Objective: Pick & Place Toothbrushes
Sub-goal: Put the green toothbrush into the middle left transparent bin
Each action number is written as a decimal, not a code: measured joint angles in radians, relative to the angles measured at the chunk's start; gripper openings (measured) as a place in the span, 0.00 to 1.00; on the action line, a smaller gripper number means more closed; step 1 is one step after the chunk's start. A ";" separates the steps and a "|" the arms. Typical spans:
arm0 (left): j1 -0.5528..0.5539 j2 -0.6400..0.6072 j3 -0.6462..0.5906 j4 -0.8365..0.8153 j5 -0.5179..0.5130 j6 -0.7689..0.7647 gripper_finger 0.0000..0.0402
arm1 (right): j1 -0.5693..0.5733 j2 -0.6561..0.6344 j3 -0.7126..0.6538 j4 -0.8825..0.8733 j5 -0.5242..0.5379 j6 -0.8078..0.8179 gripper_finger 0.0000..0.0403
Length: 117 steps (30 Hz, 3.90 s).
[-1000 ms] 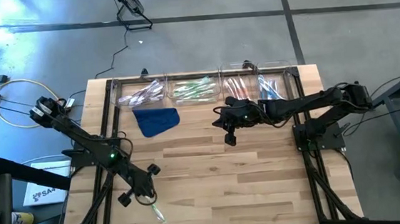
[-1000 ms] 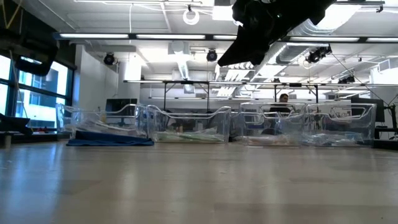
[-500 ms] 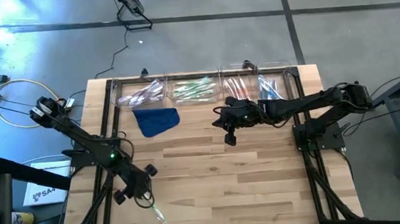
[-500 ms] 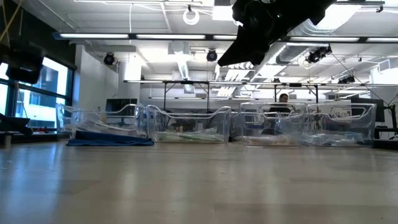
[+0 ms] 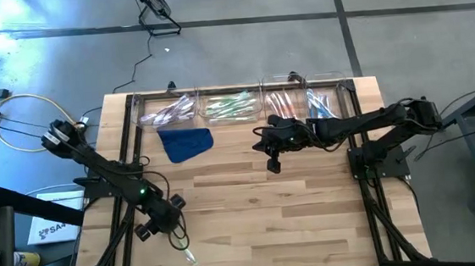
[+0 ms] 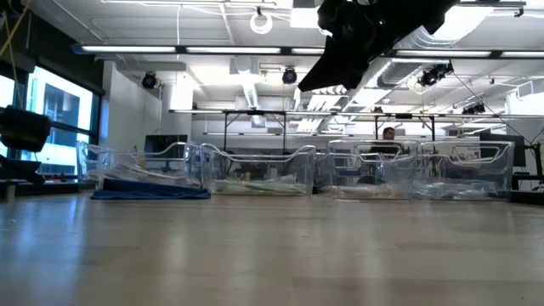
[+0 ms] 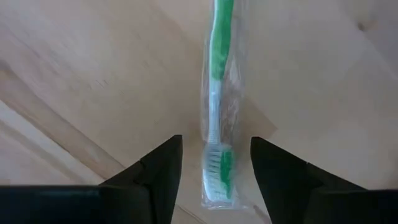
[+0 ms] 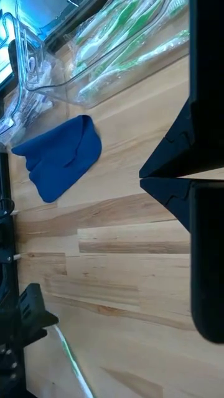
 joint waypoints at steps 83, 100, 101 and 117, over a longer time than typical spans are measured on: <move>1.231 0.099 0.547 0.042 -0.257 0.508 0.02 | 0.096 -0.378 0.000 -0.412 0.080 0.000 0.01; 1.303 0.399 0.795 -0.137 -0.278 0.511 0.02 | 0.093 -0.378 0.000 -0.404 0.083 0.000 0.01; 1.303 0.406 0.800 -0.132 -0.283 0.510 0.02 | 0.093 -0.378 0.000 -0.404 0.083 0.000 0.01; 1.316 0.428 0.801 -0.130 -0.286 0.462 0.26 | 0.093 -0.378 0.000 -0.405 0.083 0.000 0.01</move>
